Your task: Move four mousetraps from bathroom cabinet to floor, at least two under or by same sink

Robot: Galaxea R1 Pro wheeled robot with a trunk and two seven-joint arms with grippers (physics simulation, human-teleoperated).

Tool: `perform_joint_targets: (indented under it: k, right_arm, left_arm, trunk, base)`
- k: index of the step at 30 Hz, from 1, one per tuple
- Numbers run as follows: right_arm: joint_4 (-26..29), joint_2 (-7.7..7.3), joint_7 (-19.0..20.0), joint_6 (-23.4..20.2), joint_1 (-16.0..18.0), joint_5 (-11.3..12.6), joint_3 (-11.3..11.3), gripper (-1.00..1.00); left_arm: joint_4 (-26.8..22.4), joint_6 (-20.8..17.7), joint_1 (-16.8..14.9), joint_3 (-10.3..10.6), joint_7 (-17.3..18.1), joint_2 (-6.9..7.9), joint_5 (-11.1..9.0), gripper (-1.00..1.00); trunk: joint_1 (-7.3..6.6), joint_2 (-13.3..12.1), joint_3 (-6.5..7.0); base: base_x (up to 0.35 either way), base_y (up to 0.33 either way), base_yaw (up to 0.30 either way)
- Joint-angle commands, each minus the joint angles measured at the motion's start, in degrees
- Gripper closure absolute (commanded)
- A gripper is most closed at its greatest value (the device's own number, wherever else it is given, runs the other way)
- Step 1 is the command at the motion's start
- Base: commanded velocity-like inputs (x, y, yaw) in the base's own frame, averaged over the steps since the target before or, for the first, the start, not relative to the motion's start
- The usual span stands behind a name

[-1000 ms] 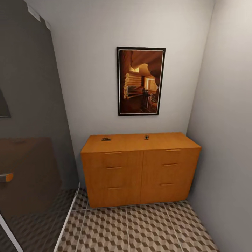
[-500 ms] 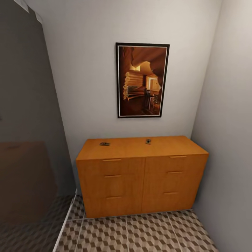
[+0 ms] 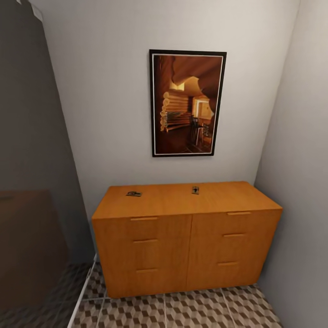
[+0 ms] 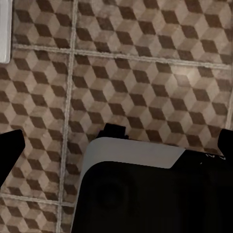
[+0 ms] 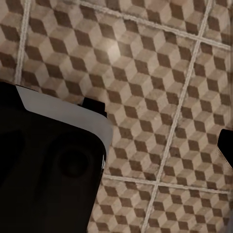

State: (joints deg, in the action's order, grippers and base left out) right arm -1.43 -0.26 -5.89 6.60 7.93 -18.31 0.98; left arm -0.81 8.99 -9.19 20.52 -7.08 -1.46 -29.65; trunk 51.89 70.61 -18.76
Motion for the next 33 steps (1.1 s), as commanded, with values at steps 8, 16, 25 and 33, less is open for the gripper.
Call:
perform_joint_targets:
  k: [8, 16, 25, 33]
  right_arm:
    - [-0.2, 0.00, -0.3, 0.3, 0.1, -0.3, 0.1, -1.00]
    - [-0.2, 0.00, -0.2, 0.3, 0.1, -0.3, 0.1, -1.00]
    - [-0.2, 0.00, 0.0, 0.6, 0.1, -0.4, 0.2, -1.00]
    - [-0.2, 0.00, 0.1, 0.5, 0.1, -0.6, 0.3, -1.00]
  left_arm:
    - [0.0, 0.2, 0.0, 0.5, -0.2, 0.00, -0.4, -1.00]
    - [0.0, 0.2, 0.0, 0.5, -0.2, 0.04, -0.4, -1.00]
    - [0.0, 0.2, 0.0, 0.5, -0.2, 0.05, -0.4, -1.00]
    - [0.0, 0.2, 0.0, 0.5, -0.2, 0.05, -0.4, -1.00]
  trunk:
    - [0.03, 0.0, -0.07]
    - [0.03, 0.0, -0.07]
    - [0.03, 0.0, -0.07]
    - [0.03, 0.0, -0.07]
  base:
    - [0.156, 0.000, 0.000]
    - [0.033, 0.000, 0.000]
    - [0.005, 0.000, 0.000]
    - [0.000, 0.000, 0.000]
